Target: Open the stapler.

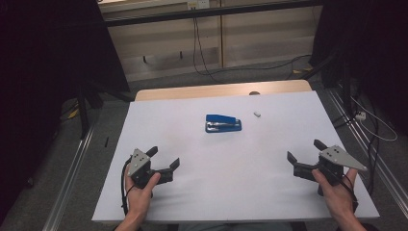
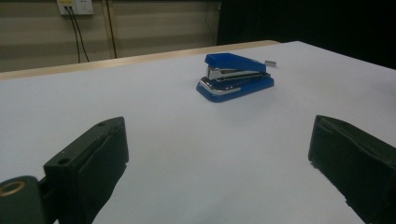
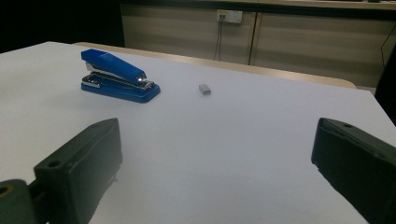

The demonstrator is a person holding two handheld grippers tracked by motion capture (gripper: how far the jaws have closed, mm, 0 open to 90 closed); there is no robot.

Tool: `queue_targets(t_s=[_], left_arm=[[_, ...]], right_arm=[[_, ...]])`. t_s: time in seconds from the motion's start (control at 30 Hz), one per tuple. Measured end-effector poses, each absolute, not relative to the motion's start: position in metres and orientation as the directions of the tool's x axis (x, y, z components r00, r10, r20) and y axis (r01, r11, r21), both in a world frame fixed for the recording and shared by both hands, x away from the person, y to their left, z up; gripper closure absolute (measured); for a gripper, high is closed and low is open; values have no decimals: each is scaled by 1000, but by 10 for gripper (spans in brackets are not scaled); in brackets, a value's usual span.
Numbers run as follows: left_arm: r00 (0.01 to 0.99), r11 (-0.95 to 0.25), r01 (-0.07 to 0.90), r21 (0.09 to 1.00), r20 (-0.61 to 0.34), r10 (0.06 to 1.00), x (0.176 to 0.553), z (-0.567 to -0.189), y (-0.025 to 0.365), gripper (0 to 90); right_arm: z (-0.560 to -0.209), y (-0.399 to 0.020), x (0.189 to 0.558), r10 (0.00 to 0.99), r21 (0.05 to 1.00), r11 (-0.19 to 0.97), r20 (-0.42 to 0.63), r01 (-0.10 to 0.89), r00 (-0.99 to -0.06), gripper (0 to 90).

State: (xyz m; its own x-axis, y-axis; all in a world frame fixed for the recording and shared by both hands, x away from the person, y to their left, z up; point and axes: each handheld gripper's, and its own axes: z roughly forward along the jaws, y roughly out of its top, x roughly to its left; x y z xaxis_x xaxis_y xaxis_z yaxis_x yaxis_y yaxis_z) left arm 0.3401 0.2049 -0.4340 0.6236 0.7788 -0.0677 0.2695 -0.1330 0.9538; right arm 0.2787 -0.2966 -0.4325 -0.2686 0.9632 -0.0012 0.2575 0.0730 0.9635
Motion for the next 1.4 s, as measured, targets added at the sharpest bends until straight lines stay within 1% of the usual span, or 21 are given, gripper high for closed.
queue_targets(t_s=[0.1,0.4,0.43,0.6,0.77,1.03,1.13,1.23,1.4], left_arm=[[632,-157,267,951,-50,773,340,-434,205,50],[622,-155,266,951,-46,782,341,-431,210,50],[618,-151,277,949,-56,784,342,-431,213,50],[610,-151,272,950,-49,791,342,-431,214,50],[616,-171,278,945,-39,787,343,-432,212,45],[634,-189,287,939,-38,772,345,-434,207,56],[652,-198,294,935,-45,757,345,-433,204,86],[653,-205,273,940,-24,757,345,-432,201,85],[661,-221,267,938,-12,750,350,-432,196,82]], right_arm=[[-432,-296,278,967,966,76,-10,246,-256,19],[-433,-295,281,964,964,80,-10,256,-264,19],[-434,-294,280,955,958,100,-17,268,-297,30],[-435,-286,280,942,957,128,-36,262,-333,23],[-435,-283,280,938,955,130,-32,266,-344,19],[-437,-275,286,920,950,138,-19,280,-391,22],[-437,-269,291,913,943,190,-68,272,-403,36],[-435,-266,295,908,944,185,-59,272,-414,35],[-436,-260,299,895,943,184,-46,276,-443,30]])
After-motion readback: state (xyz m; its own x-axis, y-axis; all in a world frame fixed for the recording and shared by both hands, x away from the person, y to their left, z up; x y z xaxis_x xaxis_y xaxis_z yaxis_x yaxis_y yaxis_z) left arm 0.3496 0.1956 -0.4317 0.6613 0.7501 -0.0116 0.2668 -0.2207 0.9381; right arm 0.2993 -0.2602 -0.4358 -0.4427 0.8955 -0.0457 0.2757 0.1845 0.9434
